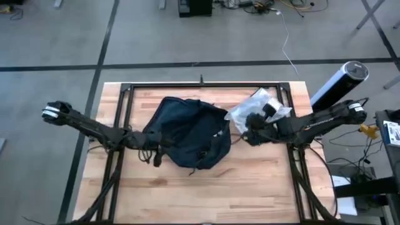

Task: Unpack backpack
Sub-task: Remove the black headphone from the blue backpack

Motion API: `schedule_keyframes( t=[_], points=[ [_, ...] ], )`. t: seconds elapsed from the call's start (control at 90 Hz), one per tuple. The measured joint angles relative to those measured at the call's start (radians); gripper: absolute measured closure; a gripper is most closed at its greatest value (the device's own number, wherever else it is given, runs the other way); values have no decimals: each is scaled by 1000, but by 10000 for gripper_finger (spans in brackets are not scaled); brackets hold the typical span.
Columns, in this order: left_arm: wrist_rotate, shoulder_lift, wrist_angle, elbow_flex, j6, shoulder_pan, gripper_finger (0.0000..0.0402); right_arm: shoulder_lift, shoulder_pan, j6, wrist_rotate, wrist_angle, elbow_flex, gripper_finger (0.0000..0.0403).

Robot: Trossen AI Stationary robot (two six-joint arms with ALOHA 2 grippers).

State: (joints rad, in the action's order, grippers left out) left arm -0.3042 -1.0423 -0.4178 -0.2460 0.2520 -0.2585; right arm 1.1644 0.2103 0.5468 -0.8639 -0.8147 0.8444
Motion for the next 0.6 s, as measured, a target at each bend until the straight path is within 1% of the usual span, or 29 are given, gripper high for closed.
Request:
schedule_keyframes(
  t=[0.089, 0.189, 0.244, 0.311, 0.4, 0.444, 0.489, 0.522, 0.6],
  points=[
    [-51, -130, -65, -14, 5, 18, 283, -1, 44, 39, 1, 15, -3, 403],
    [-40, -306, -160, -68, 2, 35, 283, 0, 97, 18, 15, 69, -3, 403],
    [3, -420, -203, -120, -24, 34, 283, 4, 123, -24, 30, 142, -4, 403],
    [83, -548, -231, -203, -69, 34, 283, 24, 142, -104, 46, 266, -7, 403],
    [187, -700, -226, -349, -144, 32, 283, 80, 138, -227, 112, 461, -10, 403],
    [224, -753, -182, -422, -182, 32, 283, 123, 124, -288, 162, 563, -10, 403],
    [236, -784, -103, -494, -224, 32, 283, 169, 105, -346, 228, 659, -9, 403],
    [230, -797, -31, -545, -253, 32, 283, 204, 90, -374, 281, 711, -7, 403],
    [174, -794, 177, -639, -294, 32, 283, 288, 61, -388, 383, 774, 16, 403]
  ],
)
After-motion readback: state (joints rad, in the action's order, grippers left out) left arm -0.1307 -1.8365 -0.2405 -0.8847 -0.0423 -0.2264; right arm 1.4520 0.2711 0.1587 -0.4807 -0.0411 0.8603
